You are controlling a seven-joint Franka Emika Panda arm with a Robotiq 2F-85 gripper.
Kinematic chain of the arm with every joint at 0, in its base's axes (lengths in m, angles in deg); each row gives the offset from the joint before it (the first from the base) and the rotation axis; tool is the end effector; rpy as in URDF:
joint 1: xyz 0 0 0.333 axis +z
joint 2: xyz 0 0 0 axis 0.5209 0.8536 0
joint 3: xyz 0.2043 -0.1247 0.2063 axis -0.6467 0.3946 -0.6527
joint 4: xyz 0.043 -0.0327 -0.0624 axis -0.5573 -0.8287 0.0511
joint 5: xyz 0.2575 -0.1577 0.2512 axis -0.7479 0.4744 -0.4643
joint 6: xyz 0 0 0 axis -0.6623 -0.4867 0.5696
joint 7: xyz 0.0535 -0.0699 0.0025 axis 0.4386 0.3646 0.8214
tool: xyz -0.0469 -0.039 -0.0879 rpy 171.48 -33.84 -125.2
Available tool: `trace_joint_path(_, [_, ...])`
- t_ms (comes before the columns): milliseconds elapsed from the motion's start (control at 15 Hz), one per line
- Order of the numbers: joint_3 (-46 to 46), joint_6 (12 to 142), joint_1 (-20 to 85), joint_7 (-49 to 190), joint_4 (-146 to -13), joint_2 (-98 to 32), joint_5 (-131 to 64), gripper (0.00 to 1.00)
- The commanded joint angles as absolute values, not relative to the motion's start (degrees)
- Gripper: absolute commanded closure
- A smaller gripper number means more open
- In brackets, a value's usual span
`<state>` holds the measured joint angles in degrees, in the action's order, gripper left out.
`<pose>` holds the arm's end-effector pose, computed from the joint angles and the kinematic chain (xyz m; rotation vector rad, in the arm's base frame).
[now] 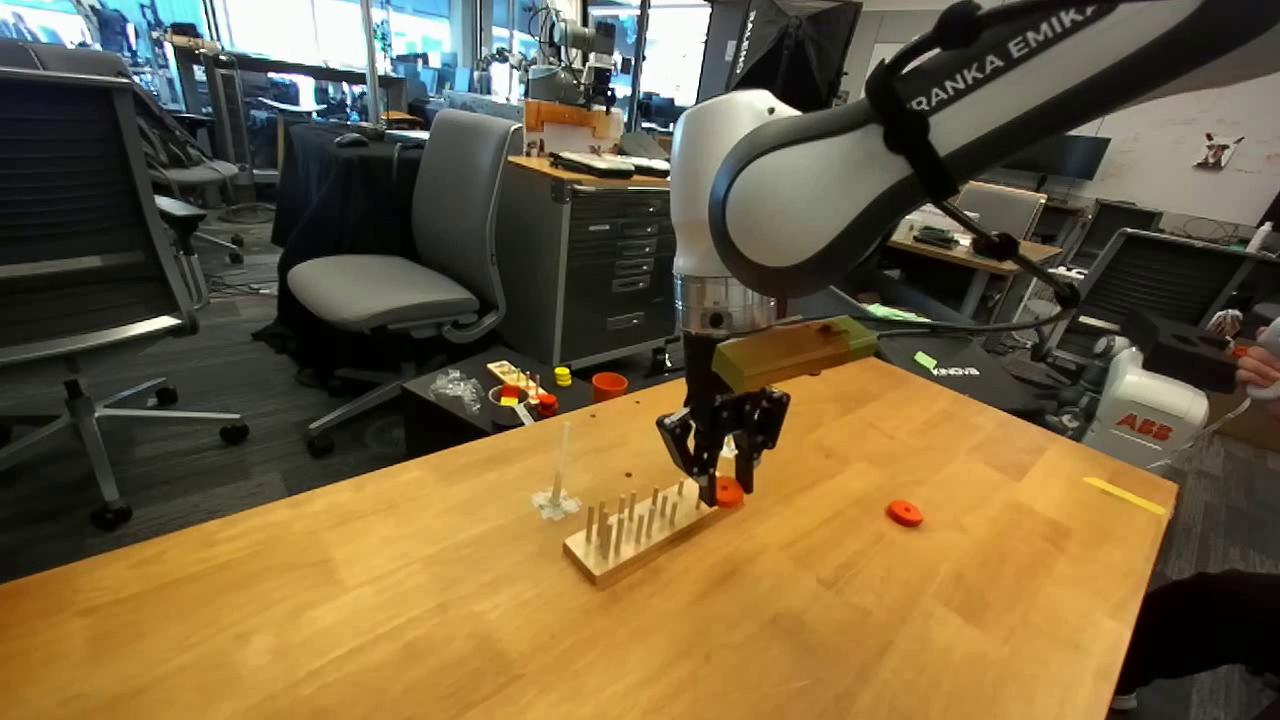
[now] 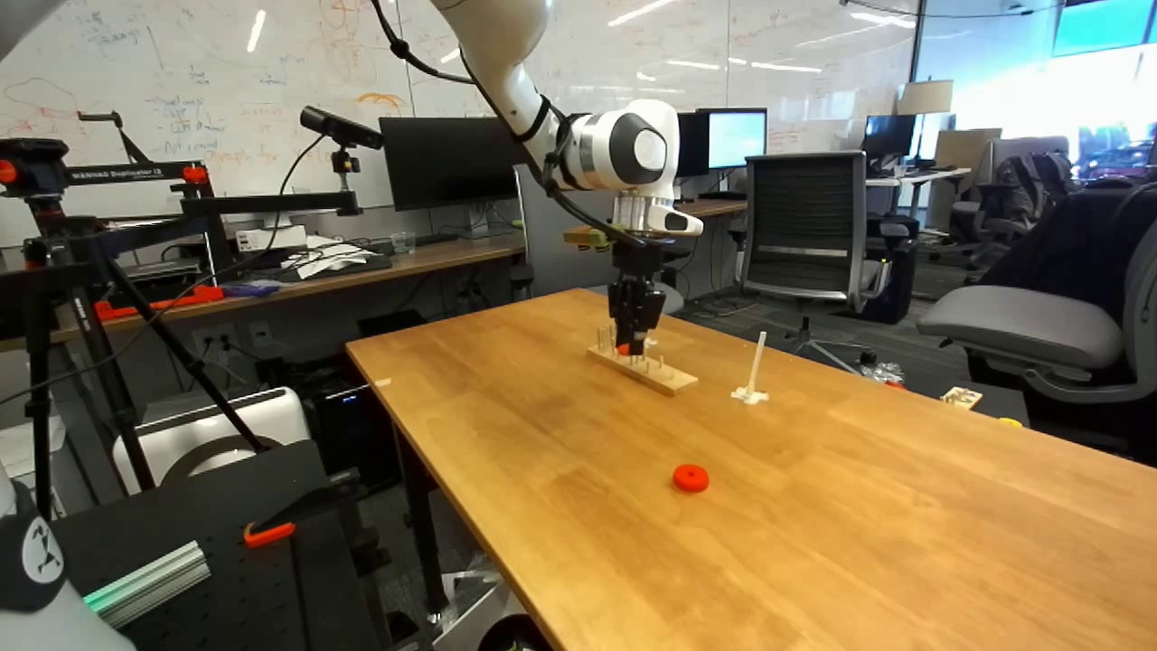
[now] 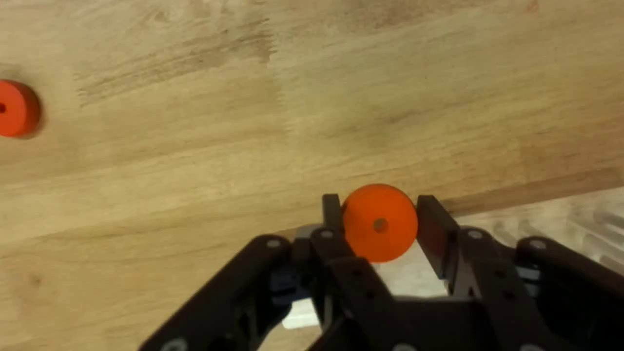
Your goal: Put the left orange object on the wooden board
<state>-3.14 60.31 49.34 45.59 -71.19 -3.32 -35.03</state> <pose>0.6629 0.2052 0.1851 2.9993 -0.2834 -0.2797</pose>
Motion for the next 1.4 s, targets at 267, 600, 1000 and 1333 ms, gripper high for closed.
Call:
trace_joint_path(267, [-2.5, 55.6, 47.5, 46.2, -62.1, -0.6, -35.1, 0.83])
trace_joint_path(600, [-2.8, 52.7, 45.7, 47.8, -57.6, 2.0, -35.6, 0.83])
trace_joint_path(1000, [-3.1, 48.3, 44.3, 50.0, -51.6, 5.9, -36.0, 0.83])
trace_joint_path(1333, [-3.5, 41.7, 44.0, 53.2, -43.5, 10.8, -35.6, 0.83])
